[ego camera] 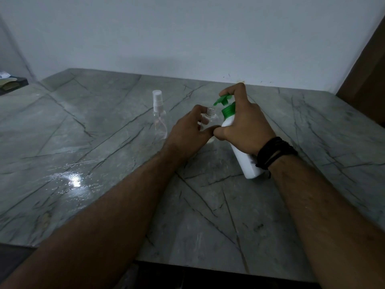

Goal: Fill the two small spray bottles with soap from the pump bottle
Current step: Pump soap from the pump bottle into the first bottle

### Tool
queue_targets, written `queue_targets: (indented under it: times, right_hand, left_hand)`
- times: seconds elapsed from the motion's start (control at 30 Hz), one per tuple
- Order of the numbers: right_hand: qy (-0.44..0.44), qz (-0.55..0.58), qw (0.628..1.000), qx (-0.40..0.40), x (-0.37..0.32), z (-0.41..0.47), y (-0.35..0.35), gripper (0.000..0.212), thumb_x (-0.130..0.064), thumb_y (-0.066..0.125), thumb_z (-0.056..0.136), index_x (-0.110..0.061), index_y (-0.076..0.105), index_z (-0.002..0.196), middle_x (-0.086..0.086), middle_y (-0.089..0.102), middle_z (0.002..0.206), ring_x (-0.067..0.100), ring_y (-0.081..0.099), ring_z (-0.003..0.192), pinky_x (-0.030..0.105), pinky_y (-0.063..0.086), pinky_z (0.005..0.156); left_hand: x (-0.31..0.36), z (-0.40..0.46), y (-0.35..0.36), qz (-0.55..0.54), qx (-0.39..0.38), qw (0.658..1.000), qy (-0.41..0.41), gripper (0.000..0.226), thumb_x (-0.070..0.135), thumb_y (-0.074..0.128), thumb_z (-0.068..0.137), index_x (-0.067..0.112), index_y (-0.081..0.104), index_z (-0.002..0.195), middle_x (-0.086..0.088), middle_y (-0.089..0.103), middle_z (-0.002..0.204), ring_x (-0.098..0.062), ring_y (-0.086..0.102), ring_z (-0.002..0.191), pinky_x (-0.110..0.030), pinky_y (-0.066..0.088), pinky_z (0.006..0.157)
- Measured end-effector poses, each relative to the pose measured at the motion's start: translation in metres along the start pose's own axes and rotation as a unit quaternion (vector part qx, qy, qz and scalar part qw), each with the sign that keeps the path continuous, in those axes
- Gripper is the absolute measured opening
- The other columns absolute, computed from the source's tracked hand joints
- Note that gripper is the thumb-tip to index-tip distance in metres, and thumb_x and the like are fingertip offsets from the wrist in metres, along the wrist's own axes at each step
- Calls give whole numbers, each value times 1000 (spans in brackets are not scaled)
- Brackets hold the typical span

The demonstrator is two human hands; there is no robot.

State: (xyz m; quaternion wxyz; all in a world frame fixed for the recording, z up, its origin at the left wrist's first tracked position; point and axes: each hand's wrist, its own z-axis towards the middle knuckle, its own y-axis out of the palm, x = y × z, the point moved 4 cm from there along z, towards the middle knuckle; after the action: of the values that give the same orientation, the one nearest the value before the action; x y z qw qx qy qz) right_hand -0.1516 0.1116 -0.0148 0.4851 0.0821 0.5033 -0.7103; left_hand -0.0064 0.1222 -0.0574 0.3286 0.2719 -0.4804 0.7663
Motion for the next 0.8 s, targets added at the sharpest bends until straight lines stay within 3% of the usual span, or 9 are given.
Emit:
queue_targets:
  times: [0.17,0.53,0.8]
  right_hand:
    - [0,-6,1000,0,0,0,1,74,-20,81,62,-28,39,122,-4,62,100,15,64,79,37,58,73]
    - [7,-8,1000,8,2,-1,1,75,-22,79,59,-30,38,121,-1,62,102,17,63,79,38,58,72]
    - [7,-1,1000,-10,0,1,2,71,-18,81,62,-25,39,118,-2,60,100,16,63,79,37,58,72]
  left_hand:
    - [0,-1,0,-6,1,1000,2,48,39,71,84,22,51,124,1,62,111,-18,64,95,-38,58,70]
    - [1,0,-1,7,2,1000,-1,49,41,71,84,21,51,124,-1,63,115,-17,63,96,-38,57,82]
    - [1,-1,-1,6,-3,1000,-2,48,40,70,85,22,49,125,-1,63,115,-17,63,96,-40,59,74]
